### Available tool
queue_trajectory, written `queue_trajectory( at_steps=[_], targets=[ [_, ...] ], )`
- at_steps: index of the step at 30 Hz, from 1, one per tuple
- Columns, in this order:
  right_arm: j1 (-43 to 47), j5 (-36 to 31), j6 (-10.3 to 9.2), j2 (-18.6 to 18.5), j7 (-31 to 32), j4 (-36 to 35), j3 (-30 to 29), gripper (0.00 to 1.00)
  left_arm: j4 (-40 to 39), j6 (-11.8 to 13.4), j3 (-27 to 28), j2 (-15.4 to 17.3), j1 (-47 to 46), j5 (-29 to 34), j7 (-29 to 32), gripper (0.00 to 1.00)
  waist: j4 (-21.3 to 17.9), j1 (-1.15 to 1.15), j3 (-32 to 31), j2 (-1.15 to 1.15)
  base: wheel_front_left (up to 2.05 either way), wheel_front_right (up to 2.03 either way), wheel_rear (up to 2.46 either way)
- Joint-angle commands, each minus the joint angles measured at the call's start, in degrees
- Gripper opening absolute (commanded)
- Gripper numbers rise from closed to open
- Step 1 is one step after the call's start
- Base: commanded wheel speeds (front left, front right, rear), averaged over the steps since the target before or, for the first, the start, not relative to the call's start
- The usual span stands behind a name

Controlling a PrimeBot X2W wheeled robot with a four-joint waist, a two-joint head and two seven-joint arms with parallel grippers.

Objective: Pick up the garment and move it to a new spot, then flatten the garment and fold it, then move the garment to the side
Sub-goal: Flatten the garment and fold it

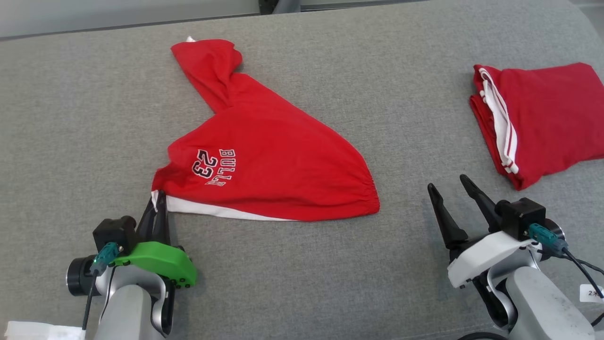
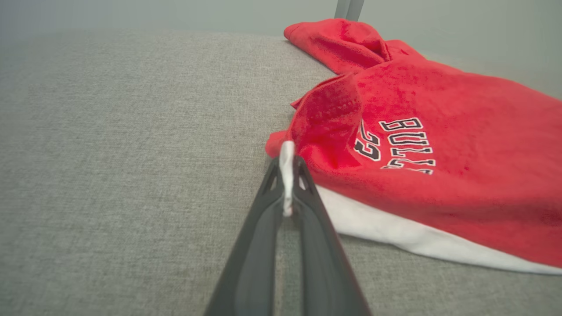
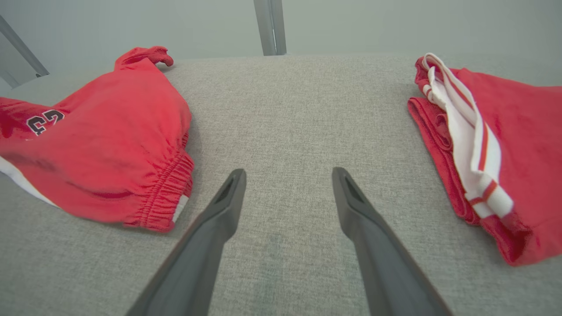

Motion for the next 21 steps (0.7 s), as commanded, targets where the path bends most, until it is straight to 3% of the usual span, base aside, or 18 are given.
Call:
queue_trajectory(
  at_steps=[1, 7, 21],
  targets=[
    [-0.5, 0.5, -0.09, 0.0, -0.1, -0.2, 0.4, 1.0, 1.4, 0.6, 1.1, 0.2, -0.8, 0.9, 0.0, 1.0, -2.9, 0.0, 2.2, 0.0, 0.0, 0.0, 0.0],
    [0.8, 2.7, -0.09, 0.2, -0.1, -1.3, 3.4, 1.0, 1.6, 1.2, 2.5, 0.3, 1.3, 1.6, 0.0, 1.0, -2.4, 0.0, 0.4, 0.0, 0.0, 0.0, 0.0],
    [1.1, 6.7, -0.09, -1.2, -0.1, -1.7, 13.0, 1.0, -8.0, 2.6, -0.2, 0.2, 9.9, -1.1, 0.0, 1.0, 3.2, 0.0, -2.3, 0.0, 0.0, 0.0, 0.0]
  ],
)
